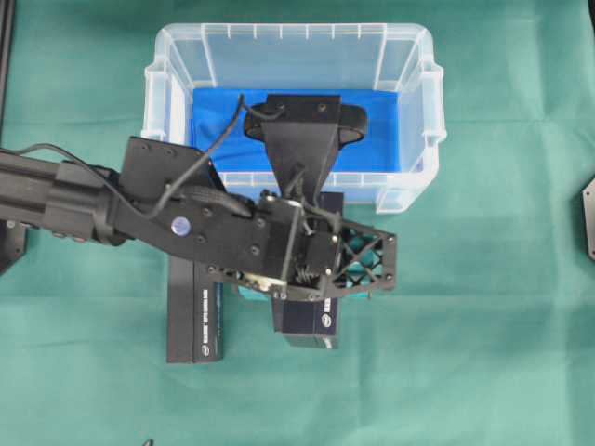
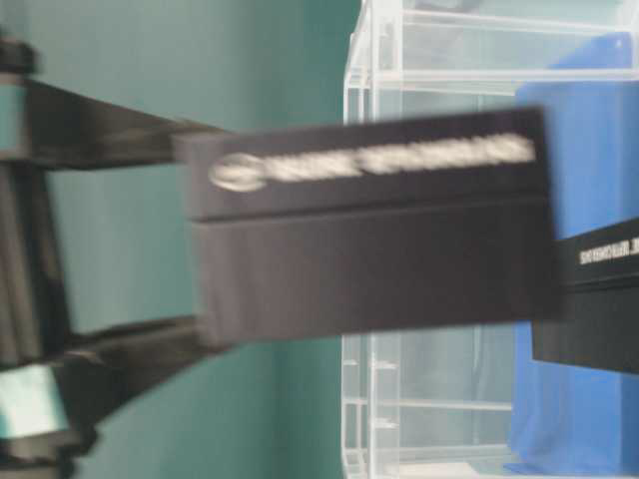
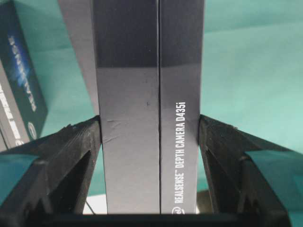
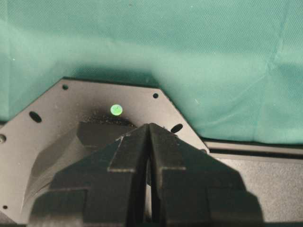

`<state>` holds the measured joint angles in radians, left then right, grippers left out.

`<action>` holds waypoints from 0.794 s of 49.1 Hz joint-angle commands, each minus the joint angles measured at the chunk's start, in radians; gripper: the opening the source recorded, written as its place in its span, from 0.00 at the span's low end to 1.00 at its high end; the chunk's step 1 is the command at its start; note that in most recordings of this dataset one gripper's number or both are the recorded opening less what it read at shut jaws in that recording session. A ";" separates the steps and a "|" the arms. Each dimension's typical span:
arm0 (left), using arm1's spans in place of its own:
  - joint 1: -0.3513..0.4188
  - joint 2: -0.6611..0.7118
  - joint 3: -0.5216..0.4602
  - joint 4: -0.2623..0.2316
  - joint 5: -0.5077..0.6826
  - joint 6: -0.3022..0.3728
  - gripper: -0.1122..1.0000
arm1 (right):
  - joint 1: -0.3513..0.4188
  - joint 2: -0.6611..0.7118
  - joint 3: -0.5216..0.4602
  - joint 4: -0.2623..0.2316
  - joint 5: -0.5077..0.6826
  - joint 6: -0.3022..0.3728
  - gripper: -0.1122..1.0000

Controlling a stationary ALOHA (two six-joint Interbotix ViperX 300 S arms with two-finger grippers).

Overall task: Take the box out of the case with the left arm.
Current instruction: 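Carry the box forward and lower it onto the table right of the others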

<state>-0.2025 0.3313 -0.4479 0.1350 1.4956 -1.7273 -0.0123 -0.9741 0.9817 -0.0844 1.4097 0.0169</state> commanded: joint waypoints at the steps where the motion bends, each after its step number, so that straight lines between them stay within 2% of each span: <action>1: -0.005 -0.063 0.035 0.009 -0.046 -0.015 0.65 | -0.002 0.005 -0.026 0.002 0.000 0.002 0.09; 10: -0.008 -0.063 0.132 0.009 -0.195 -0.035 0.65 | -0.002 0.003 -0.026 0.000 0.000 0.002 0.09; 18: -0.009 -0.043 0.167 0.011 -0.328 -0.058 0.64 | -0.002 0.003 -0.026 0.000 0.000 0.002 0.09; 39: -0.005 -0.005 0.209 0.009 -0.339 -0.061 0.64 | -0.002 0.003 -0.026 0.000 0.000 0.002 0.09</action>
<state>-0.2086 0.3482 -0.2347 0.1411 1.1597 -1.7886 -0.0138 -0.9741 0.9817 -0.0844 1.4082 0.0169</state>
